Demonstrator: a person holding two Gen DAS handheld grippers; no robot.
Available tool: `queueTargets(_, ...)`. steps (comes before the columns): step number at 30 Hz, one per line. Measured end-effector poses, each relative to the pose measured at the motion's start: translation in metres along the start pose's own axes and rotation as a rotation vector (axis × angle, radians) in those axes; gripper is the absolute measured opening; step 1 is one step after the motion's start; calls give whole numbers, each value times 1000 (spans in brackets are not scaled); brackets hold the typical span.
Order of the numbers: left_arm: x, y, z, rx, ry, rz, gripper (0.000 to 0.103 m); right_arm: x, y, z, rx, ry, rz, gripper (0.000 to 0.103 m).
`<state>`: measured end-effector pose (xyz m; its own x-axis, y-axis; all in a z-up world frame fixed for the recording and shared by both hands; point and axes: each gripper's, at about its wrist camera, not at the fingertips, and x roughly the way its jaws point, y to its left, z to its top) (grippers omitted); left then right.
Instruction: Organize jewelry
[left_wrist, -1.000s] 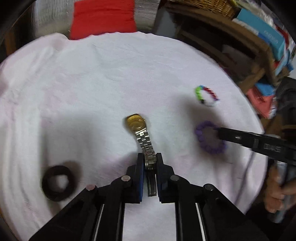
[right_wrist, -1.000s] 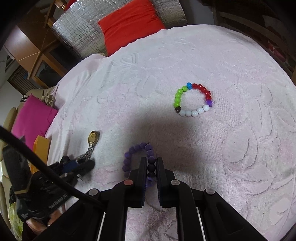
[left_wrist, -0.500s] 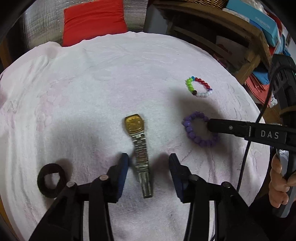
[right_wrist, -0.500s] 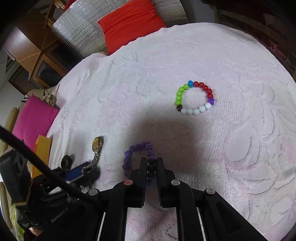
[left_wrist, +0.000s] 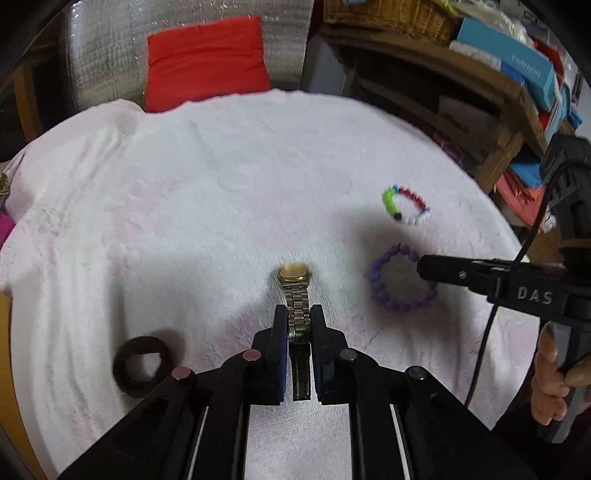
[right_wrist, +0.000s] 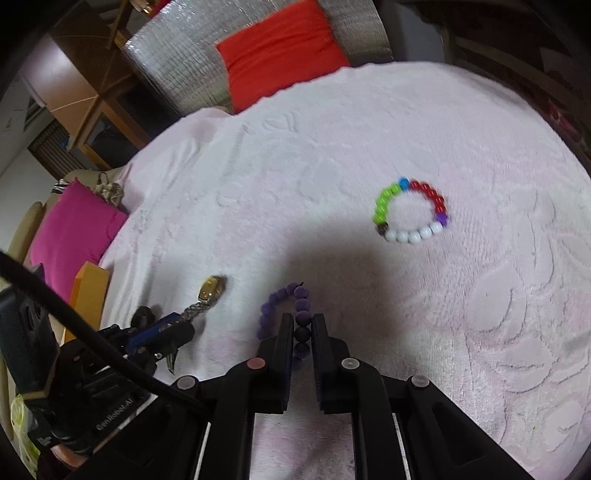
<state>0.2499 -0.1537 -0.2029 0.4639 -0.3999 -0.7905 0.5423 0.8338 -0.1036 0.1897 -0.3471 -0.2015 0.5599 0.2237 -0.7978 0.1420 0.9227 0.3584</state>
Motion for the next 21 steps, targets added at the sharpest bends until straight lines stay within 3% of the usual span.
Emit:
queueTargets(12, -54, 4, -2, 7, -100, -3, 12, -29, 26, 2, -38, -128, 59, 11)
queueTargets(21, -82, 30, -16, -32, -123, 27, 12, -34, 42, -1, -46, -150, 76, 11)
